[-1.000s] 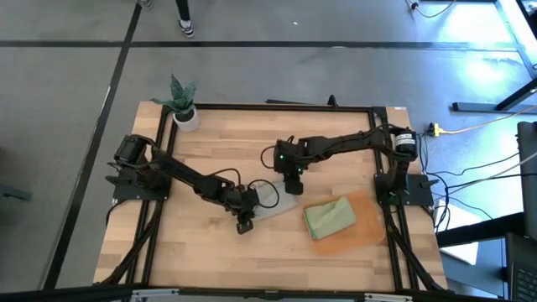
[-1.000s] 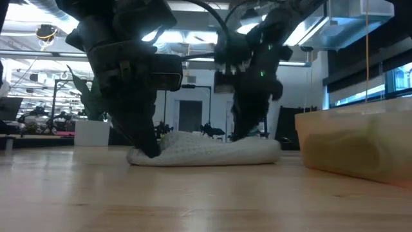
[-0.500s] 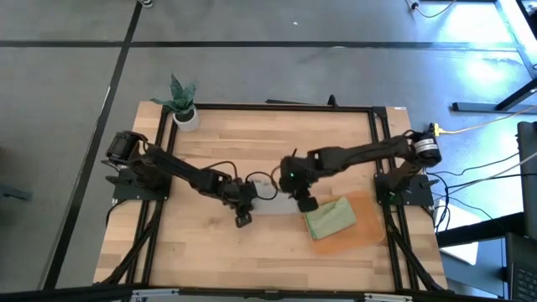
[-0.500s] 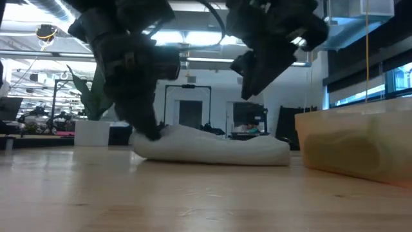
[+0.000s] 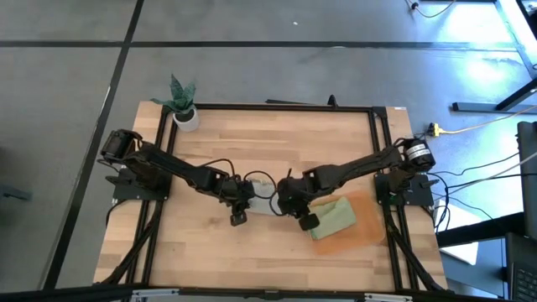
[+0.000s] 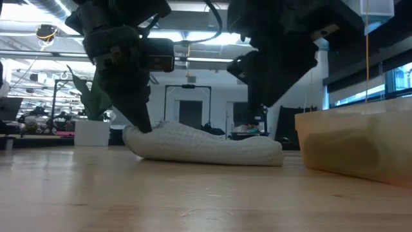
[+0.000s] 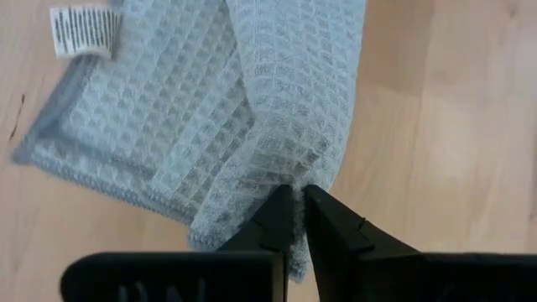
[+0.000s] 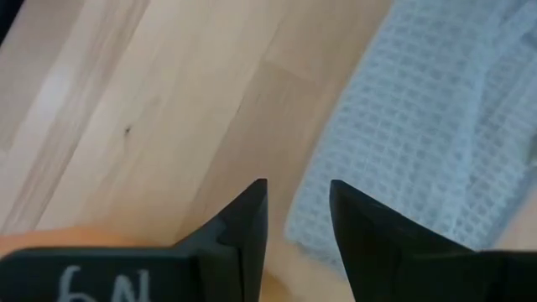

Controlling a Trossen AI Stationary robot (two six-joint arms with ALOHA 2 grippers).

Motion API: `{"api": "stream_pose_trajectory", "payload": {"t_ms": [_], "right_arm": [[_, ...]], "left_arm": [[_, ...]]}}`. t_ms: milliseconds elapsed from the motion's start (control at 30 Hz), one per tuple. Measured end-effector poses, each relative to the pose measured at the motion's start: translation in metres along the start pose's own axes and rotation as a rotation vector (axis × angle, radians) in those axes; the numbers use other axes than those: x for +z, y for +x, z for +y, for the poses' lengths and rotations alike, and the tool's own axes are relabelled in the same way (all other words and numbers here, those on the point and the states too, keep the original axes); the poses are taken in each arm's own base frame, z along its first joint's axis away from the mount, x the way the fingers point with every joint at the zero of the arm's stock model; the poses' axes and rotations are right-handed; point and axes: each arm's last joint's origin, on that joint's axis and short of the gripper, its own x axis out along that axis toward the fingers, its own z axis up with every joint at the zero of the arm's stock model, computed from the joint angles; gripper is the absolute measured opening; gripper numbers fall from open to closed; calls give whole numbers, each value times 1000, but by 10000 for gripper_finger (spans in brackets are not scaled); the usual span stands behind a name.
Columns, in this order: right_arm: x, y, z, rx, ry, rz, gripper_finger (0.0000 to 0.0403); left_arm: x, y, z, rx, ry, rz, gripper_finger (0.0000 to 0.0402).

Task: Roll microfiber towels into tight, uniform cylinder then place into a basket
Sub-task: Roll the gray microfiber towel

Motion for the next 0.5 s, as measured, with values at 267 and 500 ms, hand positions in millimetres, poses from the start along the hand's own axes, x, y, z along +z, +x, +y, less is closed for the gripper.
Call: {"api": "stream_pose_trajectory", "payload": {"t_ms": [267,500], "right_arm": [[0,5,1,2,56,1,131],[6,8,-1,-11,37,-56,131]], "left_arm": [[0,0,0,6,0,4,25],[-1,0,1,13,-3,11,34]]}}
